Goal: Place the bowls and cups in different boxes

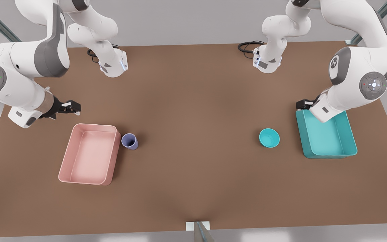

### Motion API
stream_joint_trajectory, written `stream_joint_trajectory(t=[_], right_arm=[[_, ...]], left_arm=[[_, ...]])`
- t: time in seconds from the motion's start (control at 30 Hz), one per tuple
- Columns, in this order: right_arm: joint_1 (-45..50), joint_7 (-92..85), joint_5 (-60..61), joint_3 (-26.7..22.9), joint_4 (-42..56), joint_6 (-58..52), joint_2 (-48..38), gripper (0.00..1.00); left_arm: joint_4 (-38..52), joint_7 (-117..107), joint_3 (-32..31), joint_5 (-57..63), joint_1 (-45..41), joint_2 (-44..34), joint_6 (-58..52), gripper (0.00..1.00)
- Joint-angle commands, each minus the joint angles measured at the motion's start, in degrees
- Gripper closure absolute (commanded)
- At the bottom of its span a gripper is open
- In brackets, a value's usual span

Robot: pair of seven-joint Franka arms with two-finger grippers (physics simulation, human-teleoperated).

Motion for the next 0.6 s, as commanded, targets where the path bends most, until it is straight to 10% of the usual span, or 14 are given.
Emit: stream_joint_trajectory(t=[0.0, 0.27, 0.57], right_arm=[[0.0, -2.7, 0.0, 0.0, 0.0, 1.8, 0.0, 0.0], [14.1, -2.1, 1.8, 0.3, 1.1, 11.2, 13.5, 0.0], [16.7, 6.1, 1.3, 0.3, -19.7, 36.8, 12.9, 0.0]], left_arm=[[0.0, -0.1, 0.0, -0.1, 0.0, 0.0, 1.1, 0.0], [-2.4, -5.8, 1.7, 6.2, -13.9, 21.8, 27.9, 0.0], [-19.4, -8.6, 1.7, 8.4, -14.6, 21.9, 40.2, 0.0]])
